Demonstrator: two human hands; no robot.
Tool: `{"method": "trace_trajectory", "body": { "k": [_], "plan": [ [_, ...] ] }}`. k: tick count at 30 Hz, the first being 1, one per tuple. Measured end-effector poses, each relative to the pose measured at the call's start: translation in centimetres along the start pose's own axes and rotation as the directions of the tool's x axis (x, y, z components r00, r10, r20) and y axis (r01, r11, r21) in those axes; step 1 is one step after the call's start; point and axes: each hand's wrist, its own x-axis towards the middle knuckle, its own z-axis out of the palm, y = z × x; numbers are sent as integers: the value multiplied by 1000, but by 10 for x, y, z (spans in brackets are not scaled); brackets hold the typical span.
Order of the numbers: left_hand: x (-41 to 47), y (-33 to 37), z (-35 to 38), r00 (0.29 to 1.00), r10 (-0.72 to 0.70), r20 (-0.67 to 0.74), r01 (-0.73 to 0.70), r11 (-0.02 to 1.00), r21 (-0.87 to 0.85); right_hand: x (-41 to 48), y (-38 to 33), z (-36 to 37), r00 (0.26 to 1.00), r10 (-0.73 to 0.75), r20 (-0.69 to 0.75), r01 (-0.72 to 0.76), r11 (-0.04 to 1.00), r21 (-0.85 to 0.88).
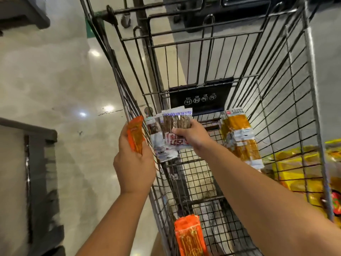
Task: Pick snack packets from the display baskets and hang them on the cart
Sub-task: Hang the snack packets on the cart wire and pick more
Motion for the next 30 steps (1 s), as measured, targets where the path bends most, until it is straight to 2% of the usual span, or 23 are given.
{"method": "trace_trajectory", "body": {
  "k": [3, 7, 10, 13, 17, 21, 24, 27, 30],
  "plan": [
    [1, -2, 3, 1000, -15, -10, 15, 999, -29, 16, 3, 15, 1000, -7, 15, 7, 1000, -10],
    [1, -7, 3, 1000, -5, 1, 5, 999, -45, 28, 10, 27, 998, -45, -54, 35, 985, -169],
    [2, -10, 4, 999, -31, -5, 31, 998, -51, 34, 17, 29, 995, -19, -103, 10, 996, -84],
    [2, -8, 5, 1000, -30, -3, 30, 998, -55, 33, 19, 36, 992, -70, -108, 63, 996, -63],
    [2, -10, 3, 1000, -20, 4, 20, 998, -54, 36, 19, 38, 996, -73, -58, 65, 989, -134],
    [1, -11, 4, 1000, -25, 2, 25, 998, -61, 42, 8, 27, 998, -7, -57, -13, 944, -330],
    [2, -13, 5, 999, -35, 3, 35, 997, -70, 41, 0, 21, 998, 15, -57, -28, 971, -238],
    [2, -12, 5, 1000, -31, 1, 31, 996, -79, 40, 0, 22, 998, -43, -47, 35, 988, -152],
    [2, -12, 5, 1000, -19, -2, 19, 997, -71, 38, 3, 34, 998, -52, 26, 56, 983, -177]
  ]
}}
